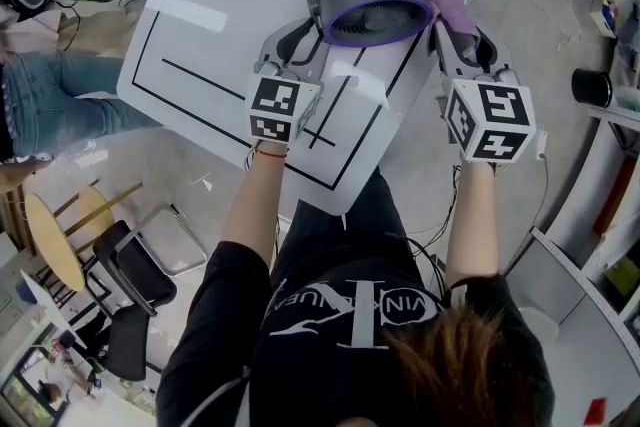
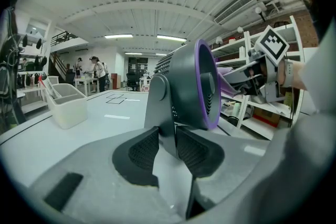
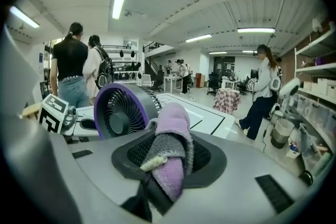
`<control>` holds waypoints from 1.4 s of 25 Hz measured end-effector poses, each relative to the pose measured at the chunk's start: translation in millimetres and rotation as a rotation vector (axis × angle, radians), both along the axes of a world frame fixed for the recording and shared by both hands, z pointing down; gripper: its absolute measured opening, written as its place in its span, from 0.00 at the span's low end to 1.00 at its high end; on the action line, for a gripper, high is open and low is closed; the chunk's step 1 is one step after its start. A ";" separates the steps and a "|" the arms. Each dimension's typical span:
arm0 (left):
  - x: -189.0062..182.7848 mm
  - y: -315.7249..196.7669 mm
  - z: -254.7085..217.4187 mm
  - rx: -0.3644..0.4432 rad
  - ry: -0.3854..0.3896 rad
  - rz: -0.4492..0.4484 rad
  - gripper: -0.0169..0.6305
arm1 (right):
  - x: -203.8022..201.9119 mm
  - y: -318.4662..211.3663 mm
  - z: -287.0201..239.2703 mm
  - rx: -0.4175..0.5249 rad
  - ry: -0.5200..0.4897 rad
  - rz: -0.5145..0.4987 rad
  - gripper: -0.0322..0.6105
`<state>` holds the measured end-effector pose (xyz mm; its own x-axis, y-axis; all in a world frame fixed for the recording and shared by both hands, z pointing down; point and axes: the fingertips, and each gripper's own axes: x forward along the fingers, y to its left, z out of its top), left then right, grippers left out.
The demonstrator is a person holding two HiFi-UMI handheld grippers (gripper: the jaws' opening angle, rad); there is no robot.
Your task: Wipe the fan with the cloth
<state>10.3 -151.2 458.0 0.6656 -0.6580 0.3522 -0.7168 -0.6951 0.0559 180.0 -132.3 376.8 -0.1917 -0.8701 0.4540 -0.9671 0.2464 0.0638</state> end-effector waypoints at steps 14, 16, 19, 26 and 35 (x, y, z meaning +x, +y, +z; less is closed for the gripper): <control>2.3 5.5 -0.3 -0.003 -0.003 -0.002 0.18 | -19.0 -24.9 -80.0 0.157 -0.022 -0.213 0.25; 3.4 5.1 -1.0 0.005 -0.003 -0.002 0.18 | -42.7 -34.1 -95.1 0.168 0.020 -0.312 0.26; 4.2 1.9 -0.6 0.011 -0.008 -0.006 0.19 | -89.8 -47.3 -103.7 0.166 0.172 -0.473 0.26; 0.0 4.6 -4.9 0.008 -0.005 0.004 0.18 | -185.1 -52.7 -74.1 0.033 0.599 -0.759 0.26; -1.4 8.9 -0.8 -0.003 0.005 0.019 0.18 | -197.0 -51.5 -46.1 -0.098 0.810 -0.829 0.26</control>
